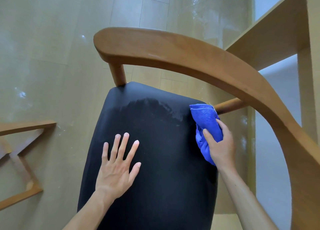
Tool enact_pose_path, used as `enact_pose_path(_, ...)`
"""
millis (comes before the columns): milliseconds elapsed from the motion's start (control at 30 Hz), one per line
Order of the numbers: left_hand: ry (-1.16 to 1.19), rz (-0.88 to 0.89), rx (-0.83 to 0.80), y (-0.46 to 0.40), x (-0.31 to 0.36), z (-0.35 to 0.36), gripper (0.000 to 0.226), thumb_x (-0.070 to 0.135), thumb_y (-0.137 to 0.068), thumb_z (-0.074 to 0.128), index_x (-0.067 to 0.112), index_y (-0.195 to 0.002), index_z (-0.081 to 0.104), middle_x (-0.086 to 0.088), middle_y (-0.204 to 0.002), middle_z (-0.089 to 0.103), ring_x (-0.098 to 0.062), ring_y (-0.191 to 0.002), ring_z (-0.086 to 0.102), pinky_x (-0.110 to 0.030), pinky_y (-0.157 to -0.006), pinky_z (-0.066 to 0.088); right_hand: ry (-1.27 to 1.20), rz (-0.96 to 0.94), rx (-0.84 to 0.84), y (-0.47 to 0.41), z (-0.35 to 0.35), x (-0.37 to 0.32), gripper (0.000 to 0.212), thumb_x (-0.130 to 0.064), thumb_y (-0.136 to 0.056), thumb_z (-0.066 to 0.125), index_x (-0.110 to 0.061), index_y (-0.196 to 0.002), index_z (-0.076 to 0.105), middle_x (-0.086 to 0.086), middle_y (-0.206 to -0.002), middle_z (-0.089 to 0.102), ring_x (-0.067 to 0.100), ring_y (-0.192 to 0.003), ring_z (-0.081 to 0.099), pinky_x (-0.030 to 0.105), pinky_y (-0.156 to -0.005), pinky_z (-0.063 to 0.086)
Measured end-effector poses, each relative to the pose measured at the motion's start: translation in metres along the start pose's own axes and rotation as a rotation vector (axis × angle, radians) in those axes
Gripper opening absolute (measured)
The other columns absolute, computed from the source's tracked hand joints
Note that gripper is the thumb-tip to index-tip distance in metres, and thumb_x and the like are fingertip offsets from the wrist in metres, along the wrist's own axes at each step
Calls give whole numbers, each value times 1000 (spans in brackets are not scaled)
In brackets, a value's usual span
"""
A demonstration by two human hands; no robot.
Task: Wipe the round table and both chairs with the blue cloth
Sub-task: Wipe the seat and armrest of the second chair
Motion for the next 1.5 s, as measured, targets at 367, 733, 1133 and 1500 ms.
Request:
enact_pose_path(367, 0, -15, -18, -1, 3, -4, 64, 54, -96, 18, 24, -153, 17, -11, -161, 8, -33, -148, 9, -58, -116, 11, 286, -324, -239, 44, 25, -12, 58, -38, -85, 70, -24, -138, 51, -1, -140, 43, 23, -123, 43, 34, -106, 35)
enact_pose_path(733, -12, -24, -42, -2, 4, -8, 64, 55, -96, 12, 24, -152, 18, -11, -161, 9, -32, -148, 10, -57, -116, 11, 481, -372, -205, 53, 53, -11, 92, -74, -67, 53, -34, -148, 33, 17, -157, 19, 36, -141, 26, 55, -110, 28)
enact_pose_path(1133, -27, -30, -37, -2, 4, -6, 64, 54, -97, 12, 23, -152, 20, -12, -161, 10, -34, -147, 11, -58, -116, 11, 319, -136, 195, -15, 15, 7, 53, -27, -81, 70, -25, -132, 55, 16, -128, 50, 40, -109, 54, 45, -89, 48)
enact_pose_path(1500, -80, 2, 49, -2, 7, -4, 62, 46, -94, 26, 17, -148, 30, -19, -155, 27, -39, -144, 19, -60, -115, 12, 262, -153, 205, 28, 149, -123, 49, -26, -80, 63, -22, -129, 57, 17, -115, 51, 36, -86, 55, 39, -70, 46)
Point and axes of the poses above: each hand's wrist, its own y-axis away from the middle knuckle, its own z-axis out of the palm, x = y × z, the point moved 1 cm from there along -y, towards the middle knuckle
